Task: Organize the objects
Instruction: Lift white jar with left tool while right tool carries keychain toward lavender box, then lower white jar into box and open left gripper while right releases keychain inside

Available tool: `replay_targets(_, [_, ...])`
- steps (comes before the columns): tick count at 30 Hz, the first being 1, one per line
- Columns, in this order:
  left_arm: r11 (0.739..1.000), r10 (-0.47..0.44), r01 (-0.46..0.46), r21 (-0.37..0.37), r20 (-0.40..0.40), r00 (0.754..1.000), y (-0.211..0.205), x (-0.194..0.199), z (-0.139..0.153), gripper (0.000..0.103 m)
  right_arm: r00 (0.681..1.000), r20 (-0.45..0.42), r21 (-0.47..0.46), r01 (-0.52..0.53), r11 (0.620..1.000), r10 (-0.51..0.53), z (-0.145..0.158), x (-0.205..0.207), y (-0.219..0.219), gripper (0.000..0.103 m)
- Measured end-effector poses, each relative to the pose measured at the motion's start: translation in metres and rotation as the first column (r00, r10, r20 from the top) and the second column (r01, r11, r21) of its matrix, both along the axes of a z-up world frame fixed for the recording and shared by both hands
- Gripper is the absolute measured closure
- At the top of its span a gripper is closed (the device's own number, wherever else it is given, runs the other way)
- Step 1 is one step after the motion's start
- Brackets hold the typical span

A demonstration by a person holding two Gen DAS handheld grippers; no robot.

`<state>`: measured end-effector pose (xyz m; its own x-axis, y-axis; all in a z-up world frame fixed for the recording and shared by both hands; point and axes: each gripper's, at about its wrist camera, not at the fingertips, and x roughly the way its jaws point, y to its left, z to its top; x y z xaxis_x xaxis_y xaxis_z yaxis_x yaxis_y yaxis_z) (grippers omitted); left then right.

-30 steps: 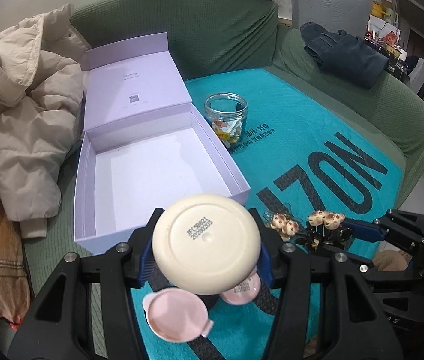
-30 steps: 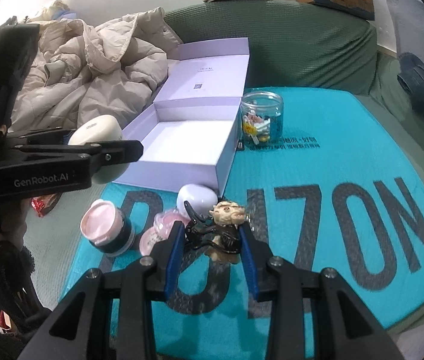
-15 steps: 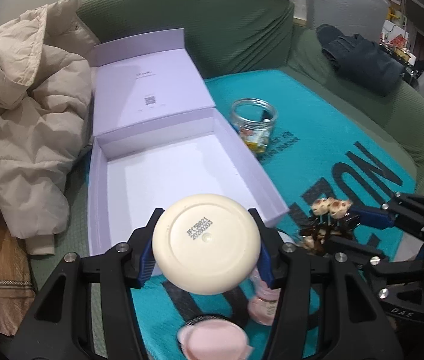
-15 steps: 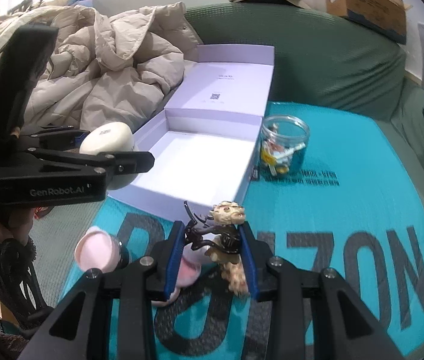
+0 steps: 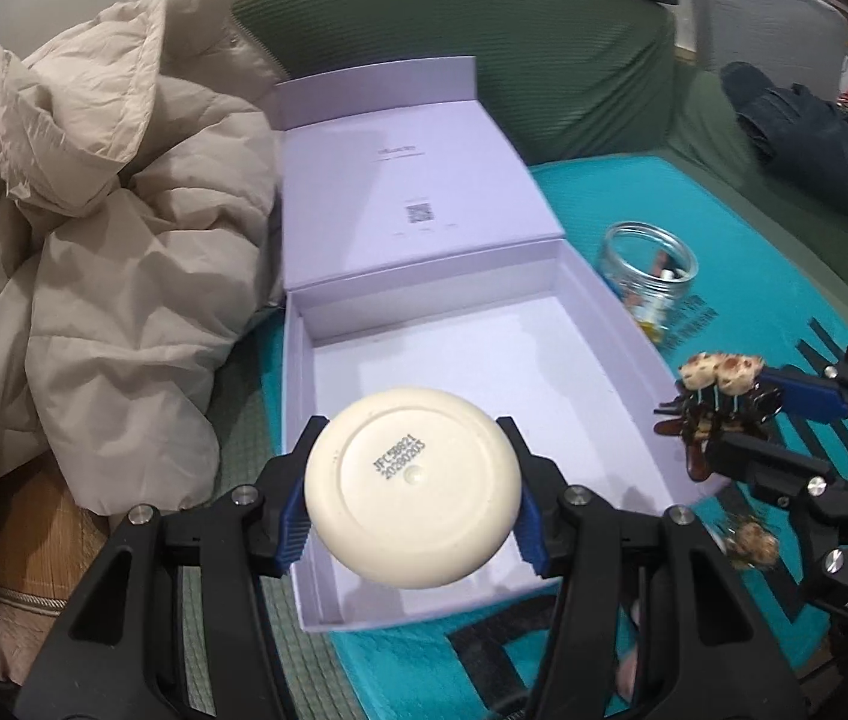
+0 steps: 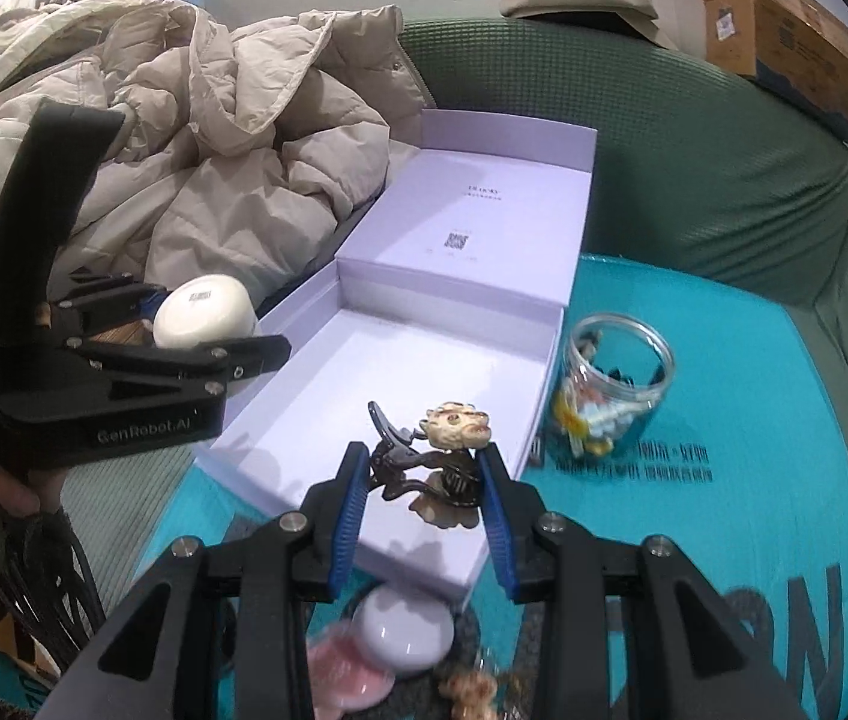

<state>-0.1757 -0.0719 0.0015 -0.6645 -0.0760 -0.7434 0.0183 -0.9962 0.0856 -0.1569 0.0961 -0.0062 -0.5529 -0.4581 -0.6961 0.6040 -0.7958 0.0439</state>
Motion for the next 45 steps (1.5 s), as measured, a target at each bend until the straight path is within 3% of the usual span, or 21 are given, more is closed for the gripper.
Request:
replay_targets(8, [0.998,0.067,-0.067,-0.019,-0.014,0.998,-0.016,-0.027,-0.008,0.051,1.0,-0.012,0.007,-0.004,1.0,0.004,0.0,-0.032,-0.018,0.067])
replay_targets(22, [0.994,0.104,-0.107,-0.036,-0.062,0.993,-0.025,-0.076,-0.01,0.051,1.0,-0.021,0.008,0.0,1.0,0.001,-0.003,-0.078,-0.034,0.067])
replay_targets(33, [0.976,0.057,-0.075,-0.203,-0.094,0.994,-0.024,-0.109,-0.011,0.05,1.0,-0.029,0.042,0.007,0.999,-0.005,-0.009,-0.103,-0.051,0.067])
replay_targets(40, [0.988,0.027,-0.026,-0.154,0.004,1.0,-0.046,-0.124,-0.04,0.05,1.0,0.003,0.066,-0.02,0.998,0.02,-0.025,-0.12,-0.072,0.067])
replay_targets(45, [0.995,-0.007,0.009,-0.097,0.018,1.0,-0.054,-0.124,-0.047,0.05,0.999,0.025,0.069,-0.024,0.997,0.023,-0.031,-0.127,-0.078,0.067])
